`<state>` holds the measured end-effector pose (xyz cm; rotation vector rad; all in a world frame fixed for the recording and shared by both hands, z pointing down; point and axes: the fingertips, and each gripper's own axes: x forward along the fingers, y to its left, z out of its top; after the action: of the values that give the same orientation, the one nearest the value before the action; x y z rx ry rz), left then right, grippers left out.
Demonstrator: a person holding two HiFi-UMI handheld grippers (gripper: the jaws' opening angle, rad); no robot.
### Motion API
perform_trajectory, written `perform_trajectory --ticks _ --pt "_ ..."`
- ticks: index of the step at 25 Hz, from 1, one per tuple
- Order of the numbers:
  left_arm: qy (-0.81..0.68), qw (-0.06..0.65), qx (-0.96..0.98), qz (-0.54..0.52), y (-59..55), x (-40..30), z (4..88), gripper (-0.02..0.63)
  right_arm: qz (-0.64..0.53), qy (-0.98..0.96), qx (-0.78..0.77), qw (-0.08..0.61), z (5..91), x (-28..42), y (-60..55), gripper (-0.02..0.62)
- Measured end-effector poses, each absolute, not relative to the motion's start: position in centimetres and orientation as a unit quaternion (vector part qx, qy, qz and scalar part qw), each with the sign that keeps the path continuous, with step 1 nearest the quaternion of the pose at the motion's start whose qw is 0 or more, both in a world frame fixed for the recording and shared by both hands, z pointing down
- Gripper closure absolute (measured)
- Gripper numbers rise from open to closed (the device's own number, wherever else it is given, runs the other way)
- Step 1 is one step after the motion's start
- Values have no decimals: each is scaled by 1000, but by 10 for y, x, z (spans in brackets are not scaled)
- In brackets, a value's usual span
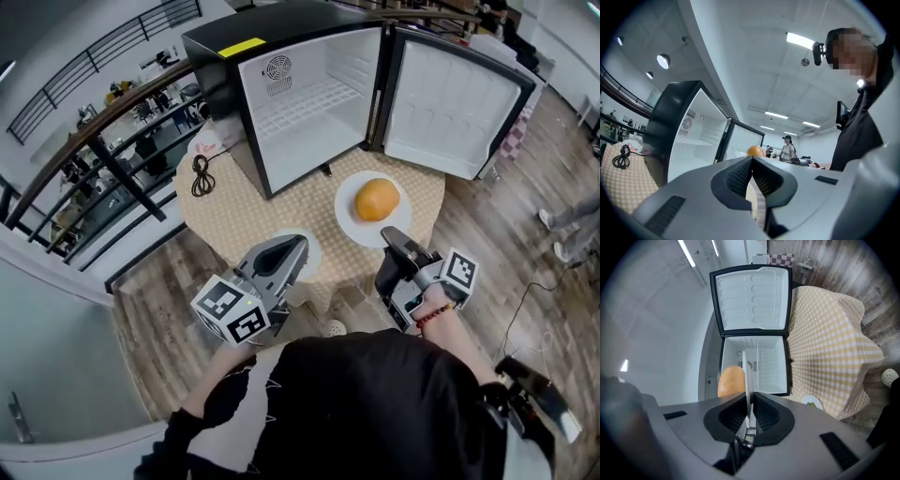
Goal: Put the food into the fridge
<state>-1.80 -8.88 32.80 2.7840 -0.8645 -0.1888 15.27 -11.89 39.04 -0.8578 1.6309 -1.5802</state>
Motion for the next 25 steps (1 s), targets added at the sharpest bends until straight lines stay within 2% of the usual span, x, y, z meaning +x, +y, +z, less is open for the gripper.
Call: perform_trajectory --ticks 13,25 --pt "-323 135 935 -66 -190 8 345 594 -629 633 -319 320 411 168 -234 566" --pt "-325 166 931 -23 -220 17 385 594 -628 641 -341 279 457 176 -287 566"
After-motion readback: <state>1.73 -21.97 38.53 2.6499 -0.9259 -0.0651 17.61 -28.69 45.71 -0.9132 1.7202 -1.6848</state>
